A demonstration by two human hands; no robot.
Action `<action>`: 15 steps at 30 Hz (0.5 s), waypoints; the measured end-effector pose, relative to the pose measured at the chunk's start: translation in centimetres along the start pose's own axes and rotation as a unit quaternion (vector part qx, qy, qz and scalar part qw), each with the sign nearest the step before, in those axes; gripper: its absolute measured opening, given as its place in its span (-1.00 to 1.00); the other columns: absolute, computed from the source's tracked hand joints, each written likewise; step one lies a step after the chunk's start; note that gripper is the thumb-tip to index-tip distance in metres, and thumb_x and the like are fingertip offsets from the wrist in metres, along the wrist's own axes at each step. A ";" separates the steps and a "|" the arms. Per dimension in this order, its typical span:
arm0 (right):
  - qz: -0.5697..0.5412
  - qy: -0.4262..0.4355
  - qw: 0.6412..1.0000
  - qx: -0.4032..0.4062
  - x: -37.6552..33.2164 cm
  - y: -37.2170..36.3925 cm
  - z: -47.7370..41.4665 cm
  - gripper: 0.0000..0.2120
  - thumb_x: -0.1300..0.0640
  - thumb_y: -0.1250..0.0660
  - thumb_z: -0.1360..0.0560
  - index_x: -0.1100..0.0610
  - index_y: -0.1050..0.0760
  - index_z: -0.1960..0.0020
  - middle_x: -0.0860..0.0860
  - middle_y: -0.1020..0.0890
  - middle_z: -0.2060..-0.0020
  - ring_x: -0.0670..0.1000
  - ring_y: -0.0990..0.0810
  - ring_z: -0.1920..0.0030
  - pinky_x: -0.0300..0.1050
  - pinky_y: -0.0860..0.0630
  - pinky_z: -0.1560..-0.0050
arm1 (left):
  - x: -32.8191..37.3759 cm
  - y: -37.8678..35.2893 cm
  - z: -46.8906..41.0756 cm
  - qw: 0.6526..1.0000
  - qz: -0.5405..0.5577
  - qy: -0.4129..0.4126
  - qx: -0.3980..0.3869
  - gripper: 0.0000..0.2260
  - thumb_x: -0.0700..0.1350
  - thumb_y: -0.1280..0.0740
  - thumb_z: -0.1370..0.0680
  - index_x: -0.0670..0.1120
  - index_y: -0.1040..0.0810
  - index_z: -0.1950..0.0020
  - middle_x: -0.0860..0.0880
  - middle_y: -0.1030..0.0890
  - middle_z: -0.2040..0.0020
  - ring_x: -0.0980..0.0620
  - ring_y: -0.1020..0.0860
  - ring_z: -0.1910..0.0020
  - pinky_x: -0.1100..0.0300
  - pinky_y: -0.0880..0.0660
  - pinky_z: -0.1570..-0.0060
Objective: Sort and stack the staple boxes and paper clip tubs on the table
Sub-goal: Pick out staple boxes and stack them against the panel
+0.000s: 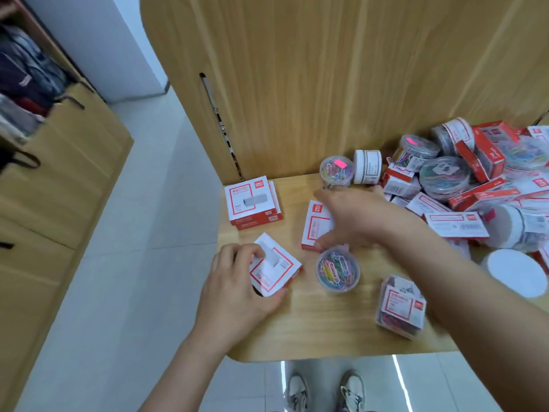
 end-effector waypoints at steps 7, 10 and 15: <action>-0.022 0.028 0.999 0.006 -0.8 0.4 -0.7 -0.25 -0.28 -0.54 -0.13 0.05 -0.38 -0.16 0.03 -0.38 -0.06 0.14 -0.53 -0.01 0.04 -0.50 -0.03 | -1.1 0.3 0.2 0.989 0.094 -0.023 -0.112 -0.34 -0.03 -0.44 -0.38 0.10 -0.27 -0.44 0.32 -0.17 -0.39 0.31 -0.13 -0.40 0.31 -0.16 -0.39; -0.114 0.035 0.990 0.079 -0.6 1.2 -0.4 -0.41 -0.11 -0.50 -0.31 0.02 -0.37 -0.24 0.00 -0.38 -0.06 0.08 -0.53 -0.02 -0.06 -0.48 0.00 | -1.6 0.9 0.2 0.978 0.153 -0.018 -0.141 -0.39 -0.18 -0.31 -0.36 0.14 -0.35 -0.40 0.36 -0.03 -0.46 0.37 0.03 -0.46 0.47 -0.03 -0.37; -0.320 -0.008 0.927 0.194 1.5 1.8 0.3 -0.69 0.06 -0.41 -0.45 0.02 -0.46 -0.16 -0.11 -0.57 0.20 -0.08 -0.55 0.17 -0.11 -0.48 0.08 | -0.2 0.7 1.2 0.996 0.032 0.074 -0.032 -0.28 0.31 -0.37 -0.29 0.09 -0.29 -0.37 0.10 -0.28 -0.38 0.04 -0.23 -0.35 0.27 -0.24 -0.24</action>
Point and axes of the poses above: each hand's wrist, its own z-axis away from the middle knuckle, its own y-axis out of the back of the hand, x = y × z, the point moved 5 cm from there along -z, towards the middle knuckle
